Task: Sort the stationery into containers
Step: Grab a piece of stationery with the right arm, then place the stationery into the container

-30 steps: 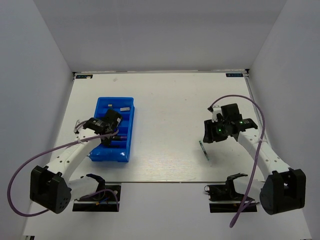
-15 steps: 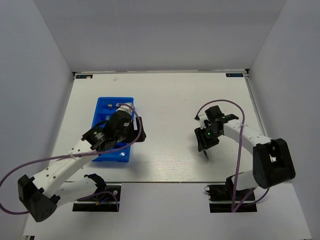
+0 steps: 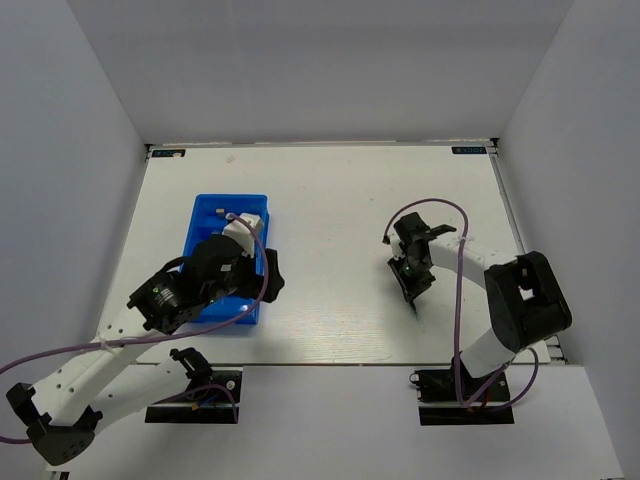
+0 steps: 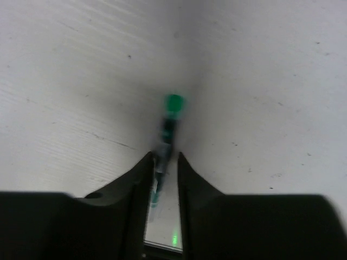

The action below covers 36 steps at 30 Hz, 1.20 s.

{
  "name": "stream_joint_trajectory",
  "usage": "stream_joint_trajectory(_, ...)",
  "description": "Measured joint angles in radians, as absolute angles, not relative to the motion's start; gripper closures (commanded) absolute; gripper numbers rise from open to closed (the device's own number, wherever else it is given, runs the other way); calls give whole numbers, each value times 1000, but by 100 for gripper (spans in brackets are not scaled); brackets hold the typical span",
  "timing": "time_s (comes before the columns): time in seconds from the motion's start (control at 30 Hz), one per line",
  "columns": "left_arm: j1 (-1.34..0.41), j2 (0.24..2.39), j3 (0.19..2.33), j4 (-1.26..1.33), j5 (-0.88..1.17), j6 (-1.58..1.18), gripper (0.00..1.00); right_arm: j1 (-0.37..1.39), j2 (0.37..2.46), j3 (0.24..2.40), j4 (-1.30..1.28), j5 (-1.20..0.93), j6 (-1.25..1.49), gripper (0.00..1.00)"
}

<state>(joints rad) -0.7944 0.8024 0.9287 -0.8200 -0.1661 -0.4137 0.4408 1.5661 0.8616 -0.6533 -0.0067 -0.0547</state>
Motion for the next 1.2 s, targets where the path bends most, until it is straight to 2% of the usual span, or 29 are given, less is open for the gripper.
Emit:
stream_joint_trajectory(0.23,-796,815,1061,-866,-140,-376,0,449,1578,868,-657,26,-64,100)
stream_joint_trajectory(0.43,-796,875,1268,-906,-115,-334,0,491,1590,885,-664,17,-81,100)
stream_joint_trajectory(0.57,-796,939,1411,-923,-86,-307,0,532,1644,962,-709,-86,-118,100)
stream_joint_trajectory(0.73,-796,973,1488,-929,-30,-287,0,583,1720,1262,-817,-252,-194,100)
stream_joint_trajectory(0.97,-796,974,1488,-889,76,-287,0,674,1914,1848,-916,-546,-270,100)
stream_joint_trajectory(1.1,-796,994,1529,-888,123,-287,0,755,2011,2020,-897,-704,-273,100)
stream_joint_trajectory(1.2,-796,1022,1579,-886,157,-285,0,810,2076,2064,-816,-798,-244,100)
